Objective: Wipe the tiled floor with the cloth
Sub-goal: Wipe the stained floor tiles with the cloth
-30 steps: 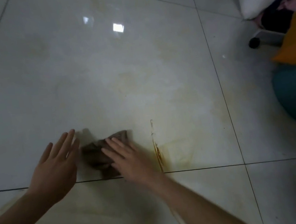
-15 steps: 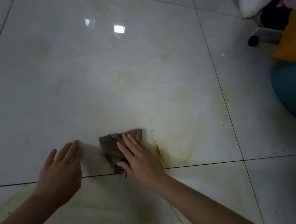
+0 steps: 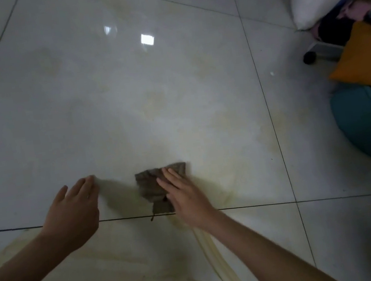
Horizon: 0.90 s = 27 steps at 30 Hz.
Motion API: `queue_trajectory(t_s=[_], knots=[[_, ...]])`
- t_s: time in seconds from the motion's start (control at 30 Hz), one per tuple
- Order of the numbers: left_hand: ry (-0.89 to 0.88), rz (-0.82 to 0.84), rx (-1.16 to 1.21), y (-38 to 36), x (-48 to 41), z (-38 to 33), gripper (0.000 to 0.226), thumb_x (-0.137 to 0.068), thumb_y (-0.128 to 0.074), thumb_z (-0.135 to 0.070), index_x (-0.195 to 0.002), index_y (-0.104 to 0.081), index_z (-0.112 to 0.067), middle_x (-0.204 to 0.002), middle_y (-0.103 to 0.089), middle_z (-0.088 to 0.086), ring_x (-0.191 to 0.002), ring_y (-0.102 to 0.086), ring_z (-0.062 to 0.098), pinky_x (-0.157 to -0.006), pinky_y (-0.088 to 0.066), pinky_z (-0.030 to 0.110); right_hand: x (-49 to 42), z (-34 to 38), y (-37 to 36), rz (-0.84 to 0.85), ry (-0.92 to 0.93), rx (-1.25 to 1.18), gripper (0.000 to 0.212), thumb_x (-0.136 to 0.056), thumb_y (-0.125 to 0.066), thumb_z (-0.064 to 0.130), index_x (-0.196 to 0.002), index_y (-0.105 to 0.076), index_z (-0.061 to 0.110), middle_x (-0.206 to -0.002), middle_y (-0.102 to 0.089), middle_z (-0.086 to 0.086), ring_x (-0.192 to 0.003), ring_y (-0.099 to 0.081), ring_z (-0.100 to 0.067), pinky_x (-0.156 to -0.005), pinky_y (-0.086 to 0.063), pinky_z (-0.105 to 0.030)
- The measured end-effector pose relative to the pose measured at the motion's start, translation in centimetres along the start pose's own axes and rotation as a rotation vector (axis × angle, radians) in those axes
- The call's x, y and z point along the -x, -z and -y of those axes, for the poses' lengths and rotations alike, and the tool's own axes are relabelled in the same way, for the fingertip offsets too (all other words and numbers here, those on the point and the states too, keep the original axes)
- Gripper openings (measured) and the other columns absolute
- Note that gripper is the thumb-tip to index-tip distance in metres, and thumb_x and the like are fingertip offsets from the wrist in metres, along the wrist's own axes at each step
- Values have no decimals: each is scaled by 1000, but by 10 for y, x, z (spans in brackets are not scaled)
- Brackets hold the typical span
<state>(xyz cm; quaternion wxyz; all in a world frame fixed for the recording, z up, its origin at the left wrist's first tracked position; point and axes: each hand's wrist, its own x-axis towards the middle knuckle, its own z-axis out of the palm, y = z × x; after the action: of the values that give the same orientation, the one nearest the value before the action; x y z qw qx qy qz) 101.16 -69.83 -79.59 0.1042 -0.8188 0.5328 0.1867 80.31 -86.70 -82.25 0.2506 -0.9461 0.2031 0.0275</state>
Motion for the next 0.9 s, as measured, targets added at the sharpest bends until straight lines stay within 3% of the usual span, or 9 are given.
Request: queue_trajectory(t_s=[0.13,0.27,0.37,0.43,0.5,0.63,0.7,0.8,0.9], knots=[[6,24,-15,1,0,0,64,-96,-40,-26,-152,-18,-4,-160,-14,11,-147,-16,24,-117,-16,42,-29,-54,47,-3,-182,69,49,-101,-40,3,-149,-29,6,-159,-13,-17,-149,-13,-27,-117,0,-20],[12,54,-18,4,1,0,64,-96,-38,-24,-153,-15,-6,-161,-8,9,-148,-11,22,-117,-15,41,-53,-81,61,-49,-563,118,53,-106,-29,25,-155,-13,14,-163,3,-9,-150,4,-21,-121,-3,-33],[9,26,11,5,2,-2,63,-93,-44,-17,-151,-23,-3,-160,-16,12,-146,-21,25,-116,-20,42,-43,-29,9,-196,-662,196,57,-104,-25,38,-155,-9,19,-162,7,-12,-149,9,-25,-121,4,-40],[13,8,17,6,2,-4,63,-90,-48,-13,-149,-28,-2,-158,-21,14,-144,-26,26,-116,-22,43,-28,30,-40,-274,-488,144,56,-103,-23,41,-155,-11,21,-163,0,-11,-150,5,-26,-121,-2,-43],[12,18,0,7,2,-4,60,-90,-48,-13,-147,-33,-4,-158,-22,13,-143,-28,25,-116,-22,41,-16,77,-68,-152,-197,109,53,-102,-26,37,-152,-24,20,-161,-16,-10,-150,-8,-26,-119,-15,-49],[2,53,-56,12,-3,-2,61,-94,-40,-16,-152,-22,-9,-161,-14,8,-146,-20,19,-117,-16,38,-3,27,-32,-72,84,211,47,-96,-38,20,-141,-48,11,-151,-40,-13,-140,-36,-27,-110,-36,-47],[-10,59,-76,12,-3,0,62,-94,-38,-17,-152,-21,-10,-161,-15,7,-146,-21,17,-117,-16,37,24,-28,-5,-192,-56,273,43,-99,-35,19,-133,-56,2,-142,-48,-20,-131,-46,-38,-106,-40,-48],[-26,-17,-38,8,-2,1,61,-89,-50,-13,-146,-35,-1,-154,-31,15,-139,-36,25,-114,-25,43,72,-88,21,-253,-407,263,44,-103,-33,17,-143,-41,2,-153,-32,-17,-143,-29,-33,-117,-22,-47],[-24,-44,-25,4,1,-1,59,-77,-66,-5,-132,-51,8,-140,-49,24,-124,-53,34,-103,-40,50,62,-72,8,-370,-782,177,50,-98,-47,13,-145,-37,0,-155,-25,-23,-146,-21,-35,-118,-17,-47]])
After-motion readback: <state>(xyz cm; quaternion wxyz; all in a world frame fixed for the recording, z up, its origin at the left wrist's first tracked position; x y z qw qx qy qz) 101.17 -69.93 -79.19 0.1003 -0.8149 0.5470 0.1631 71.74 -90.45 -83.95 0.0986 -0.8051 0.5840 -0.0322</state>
